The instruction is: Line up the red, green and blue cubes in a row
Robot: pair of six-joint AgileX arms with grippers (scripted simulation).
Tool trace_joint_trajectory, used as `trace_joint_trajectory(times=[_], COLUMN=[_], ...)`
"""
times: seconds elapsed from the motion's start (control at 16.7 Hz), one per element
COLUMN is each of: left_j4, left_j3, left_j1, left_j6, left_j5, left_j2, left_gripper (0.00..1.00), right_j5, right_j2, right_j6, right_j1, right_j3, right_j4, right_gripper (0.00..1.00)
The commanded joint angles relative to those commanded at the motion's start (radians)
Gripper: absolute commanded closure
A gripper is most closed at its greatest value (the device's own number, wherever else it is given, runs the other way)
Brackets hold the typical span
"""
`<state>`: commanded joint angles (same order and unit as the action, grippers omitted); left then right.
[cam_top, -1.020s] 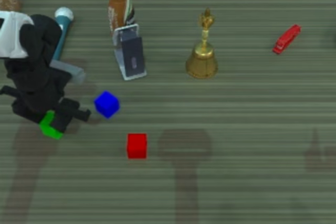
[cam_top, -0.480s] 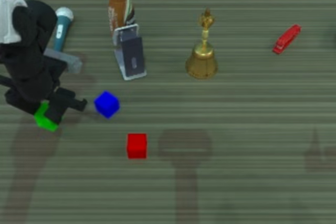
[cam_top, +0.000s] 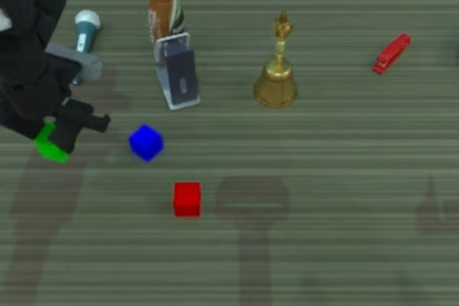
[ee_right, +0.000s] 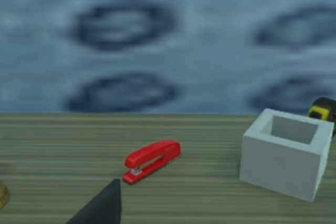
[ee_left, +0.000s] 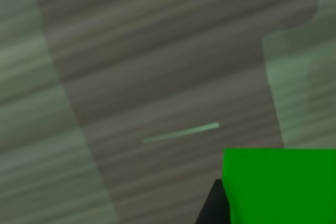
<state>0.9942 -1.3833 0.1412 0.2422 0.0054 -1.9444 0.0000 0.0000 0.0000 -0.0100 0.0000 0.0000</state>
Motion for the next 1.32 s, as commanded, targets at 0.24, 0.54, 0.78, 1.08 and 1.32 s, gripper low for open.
trace_joint_trajectory(times=[0.24,0.54,0.78,1.08,1.32], left_j4=[0.020,0.095,0.159,0.210,0.216], left_j3=[-0.043,-0.189,-0.320,-0.434,-0.450], left_j1=[0.051,0.237,0.420,0.591,0.617], left_j6=[-0.067,-0.376,-0.699,-0.962,-0.994], left_j5=[-0.001,-0.008,-0.015,-0.021,-0.022], left_j2=[-0.025,-0.116,-0.186,-0.235,-0.240], left_gripper=[1.00,1.00,1.00,1.00,1.00], right_j5=[0.000,0.000,0.000,0.000,0.000], right_j2=[0.000,0.000,0.000,0.000,0.000], right_j6=[0.000,0.000,0.000,0.000,0.000], right_j1=[0.000,0.000,0.000,0.000,0.000], right_j3=[0.000,0.000,0.000,0.000,0.000], right_j4=[0.000,0.000,0.000,0.000,0.000], right_gripper=[0.00,0.00,0.00,0.00,0.00])
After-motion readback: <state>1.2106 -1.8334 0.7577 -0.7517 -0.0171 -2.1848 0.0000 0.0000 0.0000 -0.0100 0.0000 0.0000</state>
